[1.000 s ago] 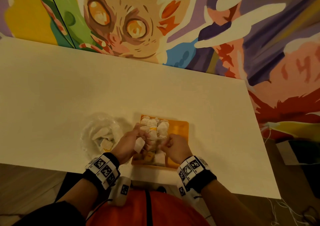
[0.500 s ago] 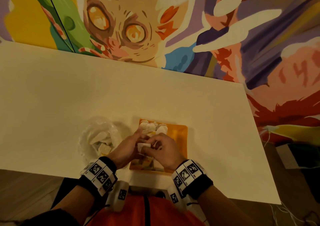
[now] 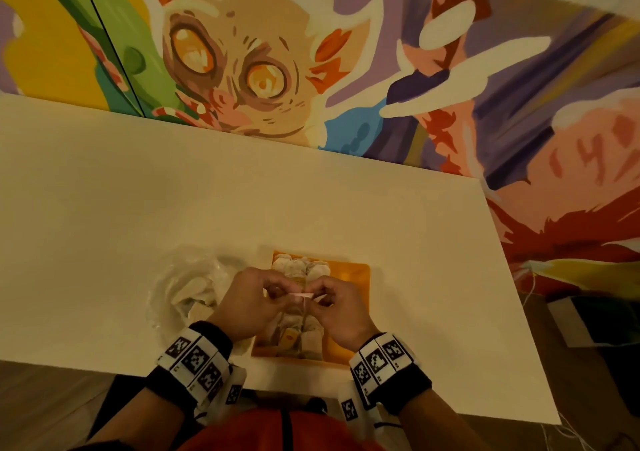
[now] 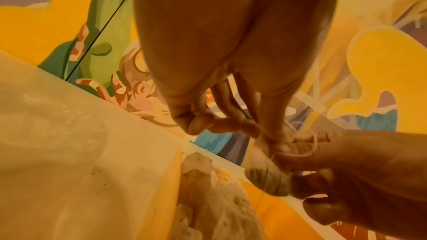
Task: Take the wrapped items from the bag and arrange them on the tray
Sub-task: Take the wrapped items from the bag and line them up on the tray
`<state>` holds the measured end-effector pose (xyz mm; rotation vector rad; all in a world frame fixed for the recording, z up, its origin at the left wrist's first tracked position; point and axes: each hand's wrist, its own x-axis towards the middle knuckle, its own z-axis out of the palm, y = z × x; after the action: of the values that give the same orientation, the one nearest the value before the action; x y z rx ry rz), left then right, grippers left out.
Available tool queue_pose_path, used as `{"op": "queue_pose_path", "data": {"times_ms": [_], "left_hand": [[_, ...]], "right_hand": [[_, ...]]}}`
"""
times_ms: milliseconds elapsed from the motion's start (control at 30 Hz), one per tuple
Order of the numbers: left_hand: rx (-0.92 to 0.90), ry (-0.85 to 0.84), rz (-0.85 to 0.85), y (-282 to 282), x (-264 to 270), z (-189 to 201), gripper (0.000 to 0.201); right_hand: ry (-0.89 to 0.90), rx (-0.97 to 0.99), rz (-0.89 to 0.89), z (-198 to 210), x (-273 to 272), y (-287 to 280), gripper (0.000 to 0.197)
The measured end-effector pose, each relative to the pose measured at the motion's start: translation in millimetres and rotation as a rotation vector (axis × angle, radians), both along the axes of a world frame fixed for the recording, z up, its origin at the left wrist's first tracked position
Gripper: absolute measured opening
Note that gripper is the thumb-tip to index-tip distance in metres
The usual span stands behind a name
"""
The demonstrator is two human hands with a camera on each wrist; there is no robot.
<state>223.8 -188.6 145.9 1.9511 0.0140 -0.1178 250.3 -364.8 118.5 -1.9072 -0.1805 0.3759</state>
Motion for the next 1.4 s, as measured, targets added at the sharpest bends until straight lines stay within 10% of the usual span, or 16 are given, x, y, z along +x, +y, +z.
{"op": "queue_pose_path", "data": {"times_ms": [267, 633, 1400], "left_hand": [[0.034, -0.009, 0.127, -5, 5, -12, 0.012], [0.326, 0.088, 0.167, 4, 2, -37, 0.040], [0.340, 0.133, 0.138, 10, 2, -45, 0.037]], "right_hand": [[0.018, -0.189, -0.080, 6, 13, -4, 0.004], [0.178, -0.856, -0.148, -1, 55, -16, 0.031], [0.364, -0.834, -0.289, -18, 72, 3, 0.014]]}}
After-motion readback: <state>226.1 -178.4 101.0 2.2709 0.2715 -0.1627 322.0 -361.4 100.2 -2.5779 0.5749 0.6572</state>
